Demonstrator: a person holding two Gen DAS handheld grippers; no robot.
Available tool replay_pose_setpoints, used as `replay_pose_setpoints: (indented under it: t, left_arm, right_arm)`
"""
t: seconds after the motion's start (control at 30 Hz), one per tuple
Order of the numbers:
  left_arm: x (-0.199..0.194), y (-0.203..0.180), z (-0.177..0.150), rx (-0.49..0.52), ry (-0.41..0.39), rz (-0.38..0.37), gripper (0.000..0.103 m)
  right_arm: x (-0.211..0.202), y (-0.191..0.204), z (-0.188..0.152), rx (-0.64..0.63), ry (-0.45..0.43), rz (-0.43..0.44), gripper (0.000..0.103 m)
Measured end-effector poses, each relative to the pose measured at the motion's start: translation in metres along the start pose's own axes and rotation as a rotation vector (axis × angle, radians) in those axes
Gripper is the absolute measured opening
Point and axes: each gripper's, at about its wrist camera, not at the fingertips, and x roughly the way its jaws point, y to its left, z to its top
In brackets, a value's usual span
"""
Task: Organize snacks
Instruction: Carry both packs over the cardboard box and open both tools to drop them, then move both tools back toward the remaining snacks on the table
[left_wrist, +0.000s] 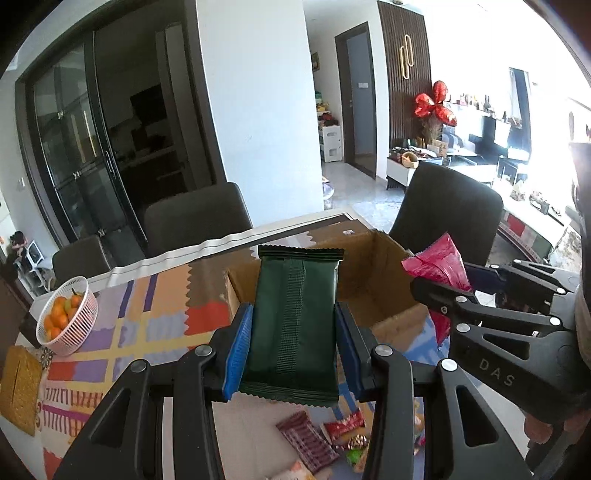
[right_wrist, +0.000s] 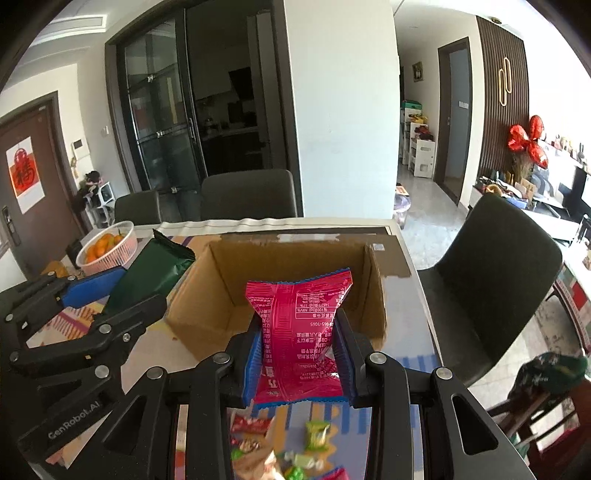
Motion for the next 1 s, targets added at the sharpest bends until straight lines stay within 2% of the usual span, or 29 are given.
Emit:
replay_pose_setpoints:
  t: [0.27,0.5,0.53,0.57,0.6,0.67,0.9,1.0]
  left_arm:
    - [0.038,0.009,0.024,-0.037,0.072,-0.021,0.044]
    - [0.072,0.010,0.028,-0.065,0.137,-0.037,0.044]
    - [0.077,0.010,0.027,-0.065,0.144,-0.036,0.045]
    - [0.079,0.010,0.027,-0.061,0.146,-0.027,0.050]
    - [0.081,0.009,0.026,-0.056,0.146,-0.008,0.054]
    - [0.080,0.009,0.024,-0.052,0.140,0.009,0.061]
    - [0.063,0.016,0.011,-0.061,0.141,0.047,0.068]
    - [0.048,0.023,0.004,-0.078,0.122,0.049,0.071]
  right_arm:
    - [0.041,-0.017,0.030,0.057,0.073,0.026,0.036]
    - [0.079,-0.031,0.035,0.090,0.136,0.019,0.036]
    - [0.083,-0.032,0.035,0.092,0.142,0.016,0.036]
    - [0.087,-0.033,0.035,0.092,0.148,0.014,0.037]
    - [0.091,-0.035,0.034,0.092,0.152,0.014,0.039]
    - [0.097,-0.038,0.034,0.102,0.165,-0.004,0.057]
    - [0.085,-0.040,0.022,0.088,0.149,-0.040,0.059]
    - [0.071,-0.037,0.016,0.060,0.144,-0.065,0.066]
